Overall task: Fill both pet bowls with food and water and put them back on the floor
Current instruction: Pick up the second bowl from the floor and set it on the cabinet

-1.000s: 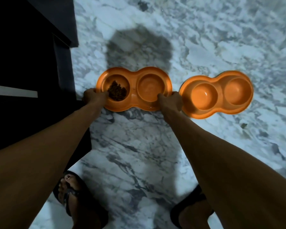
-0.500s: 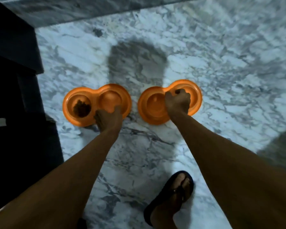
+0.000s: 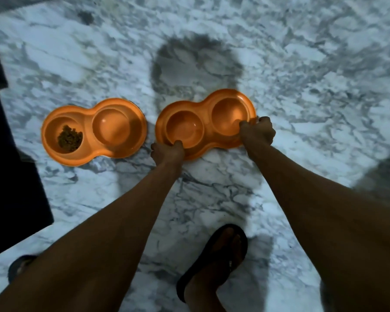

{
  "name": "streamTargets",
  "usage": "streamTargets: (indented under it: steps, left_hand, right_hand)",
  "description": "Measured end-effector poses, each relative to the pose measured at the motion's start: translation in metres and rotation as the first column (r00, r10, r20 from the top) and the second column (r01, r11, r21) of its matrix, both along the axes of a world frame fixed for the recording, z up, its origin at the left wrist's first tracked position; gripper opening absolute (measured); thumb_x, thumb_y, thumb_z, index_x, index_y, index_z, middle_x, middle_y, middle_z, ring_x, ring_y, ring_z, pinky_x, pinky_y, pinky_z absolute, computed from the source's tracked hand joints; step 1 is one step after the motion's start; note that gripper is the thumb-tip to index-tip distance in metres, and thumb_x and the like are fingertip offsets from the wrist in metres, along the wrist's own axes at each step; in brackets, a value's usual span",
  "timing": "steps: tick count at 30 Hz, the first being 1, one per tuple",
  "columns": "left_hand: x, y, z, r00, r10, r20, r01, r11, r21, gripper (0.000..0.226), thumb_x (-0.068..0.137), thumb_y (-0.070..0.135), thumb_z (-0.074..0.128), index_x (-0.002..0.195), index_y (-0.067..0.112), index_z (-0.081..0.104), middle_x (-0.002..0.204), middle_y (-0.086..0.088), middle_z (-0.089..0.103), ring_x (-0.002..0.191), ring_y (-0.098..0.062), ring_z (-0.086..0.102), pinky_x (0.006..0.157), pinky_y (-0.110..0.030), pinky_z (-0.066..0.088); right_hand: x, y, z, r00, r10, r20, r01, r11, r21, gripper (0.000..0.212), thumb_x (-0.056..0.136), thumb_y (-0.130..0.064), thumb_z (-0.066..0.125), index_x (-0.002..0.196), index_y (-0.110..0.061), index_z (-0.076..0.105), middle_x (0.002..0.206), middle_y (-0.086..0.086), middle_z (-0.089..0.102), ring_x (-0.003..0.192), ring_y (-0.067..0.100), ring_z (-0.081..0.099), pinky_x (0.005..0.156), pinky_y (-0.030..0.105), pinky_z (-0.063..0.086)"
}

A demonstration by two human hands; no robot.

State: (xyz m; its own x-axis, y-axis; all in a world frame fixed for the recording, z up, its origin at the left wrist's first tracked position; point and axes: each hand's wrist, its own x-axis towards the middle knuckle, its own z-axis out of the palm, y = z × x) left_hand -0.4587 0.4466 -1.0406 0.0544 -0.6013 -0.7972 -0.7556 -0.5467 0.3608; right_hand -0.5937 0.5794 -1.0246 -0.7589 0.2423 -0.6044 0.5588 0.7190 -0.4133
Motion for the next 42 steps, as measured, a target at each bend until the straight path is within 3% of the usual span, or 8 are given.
streamTargets:
  steps: [8,12,17,21,25,32,36,42]
  left_hand:
    - [0.007,-0.022,0.118,0.991,0.049,-0.128,-0.060,0.995,-0.082,0.074,0.063,0.041,0.066,0.127,0.008,0.047,0.122,-0.021,0.060,0.108,-0.042,0.063,0.090,-0.059,0.054]
    - [0.000,-0.055,0.249,0.990,0.048,-0.133,-0.068,0.986,-0.149,0.051,0.069,0.036,0.073,0.106,0.009,0.051,0.111,-0.021,0.066,0.100,-0.041,0.067,0.086,-0.056,0.056]
    - [0.002,-0.099,0.431,0.979,0.082,-0.187,-0.125,0.964,-0.235,0.055,0.065,0.039,0.070,0.109,0.013,0.050,0.112,-0.015,0.061,0.101,-0.039,0.065,0.085,-0.052,0.057]
    - [0.024,-0.123,0.559,0.954,0.127,-0.272,-0.214,0.923,-0.321,0.050,0.075,0.030,0.072,0.116,0.009,0.054,0.108,-0.008,0.056,0.096,-0.027,0.058,0.083,-0.036,0.052]
    - [0.059,-0.147,0.654,0.906,0.140,-0.400,-0.290,0.892,-0.345,0.042,0.077,0.023,0.072,0.109,0.003,0.055,0.097,-0.008,0.057,0.086,-0.024,0.056,0.069,-0.033,0.045]
    - [0.150,-0.194,0.762,0.823,0.158,-0.545,-0.404,0.838,-0.367,0.037,0.075,0.021,0.078,0.100,0.002,0.059,0.099,-0.012,0.063,0.082,-0.024,0.058,0.070,-0.028,0.044]
    - [0.221,-0.234,0.801,0.787,0.192,-0.586,-0.451,0.827,-0.334,0.053,0.071,0.029,0.079,0.114,0.004,0.059,0.116,-0.020,0.064,0.101,-0.033,0.064,0.089,-0.039,0.053]
    - [0.344,-0.304,0.846,0.751,0.218,-0.623,-0.510,0.791,-0.339,0.048,0.082,0.024,0.075,0.122,0.008,0.054,0.126,-0.015,0.058,0.091,-0.026,0.055,0.078,-0.031,0.043]
  right_hand:
    - [0.006,-0.014,0.130,0.999,-0.006,-0.047,0.004,0.999,-0.047,0.064,0.083,-0.036,0.070,0.137,-0.009,0.049,0.128,0.013,0.061,0.117,0.033,0.059,0.097,0.040,0.049]
    - [0.008,-0.036,0.246,0.999,-0.026,-0.047,0.020,0.992,-0.124,0.066,0.081,-0.038,0.068,0.140,-0.015,0.049,0.128,0.013,0.061,0.115,0.032,0.060,0.094,0.043,0.053]
    - [0.022,-0.071,0.411,0.995,-0.041,-0.094,0.016,0.968,-0.252,0.064,0.082,-0.036,0.069,0.139,-0.014,0.051,0.135,0.012,0.057,0.123,0.030,0.055,0.095,0.040,0.047]
    - [0.037,-0.106,0.532,0.989,-0.030,-0.145,-0.019,0.945,-0.328,0.060,0.081,-0.037,0.068,0.136,-0.017,0.055,0.131,0.012,0.058,0.118,0.030,0.056,0.084,0.038,0.048]
    - [0.062,-0.136,0.634,0.976,-0.026,-0.214,-0.062,0.916,-0.397,0.054,0.081,-0.032,0.069,0.131,-0.015,0.057,0.118,0.011,0.059,0.108,0.024,0.050,0.093,0.044,0.050]
    - [0.150,-0.192,0.758,0.954,-0.049,-0.296,-0.098,0.882,-0.462,0.052,0.078,-0.036,0.068,0.126,-0.018,0.058,0.126,0.011,0.060,0.113,0.030,0.056,0.088,0.043,0.049]
    - [0.219,-0.233,0.802,0.933,-0.045,-0.358,-0.146,0.862,-0.486,0.054,0.078,-0.036,0.068,0.127,-0.017,0.059,0.126,0.014,0.061,0.114,0.034,0.057,0.087,0.043,0.050]
    - [0.332,-0.309,0.836,0.930,0.019,-0.368,-0.225,0.820,-0.526,0.060,0.076,-0.042,0.068,0.130,-0.018,0.056,0.128,0.016,0.060,0.116,0.036,0.056,0.096,0.052,0.049]
